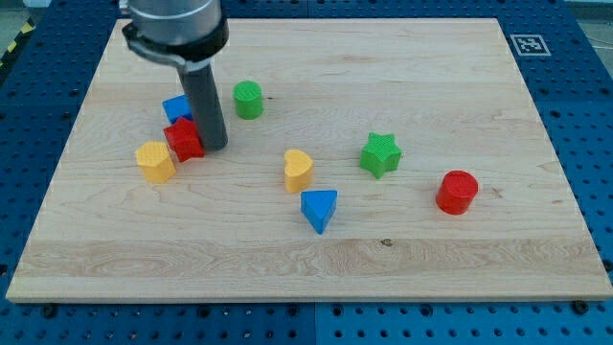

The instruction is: Move the blue cube to the top left of the red star

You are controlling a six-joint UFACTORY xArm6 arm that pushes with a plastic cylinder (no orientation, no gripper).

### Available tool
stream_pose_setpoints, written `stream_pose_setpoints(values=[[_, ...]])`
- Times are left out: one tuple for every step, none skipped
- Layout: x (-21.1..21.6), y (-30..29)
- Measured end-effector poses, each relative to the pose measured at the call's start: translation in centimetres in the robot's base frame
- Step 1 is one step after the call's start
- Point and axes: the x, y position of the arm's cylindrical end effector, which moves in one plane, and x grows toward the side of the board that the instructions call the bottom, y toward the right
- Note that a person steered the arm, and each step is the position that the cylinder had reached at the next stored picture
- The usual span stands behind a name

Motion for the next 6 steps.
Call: stream_pose_setpoints(values=[[-3.0, 0.0], [-4.8, 0.0], [-5.0, 0.0], [-4.5, -0.5], [-4.1, -2.5], [-4.1, -4.7]])
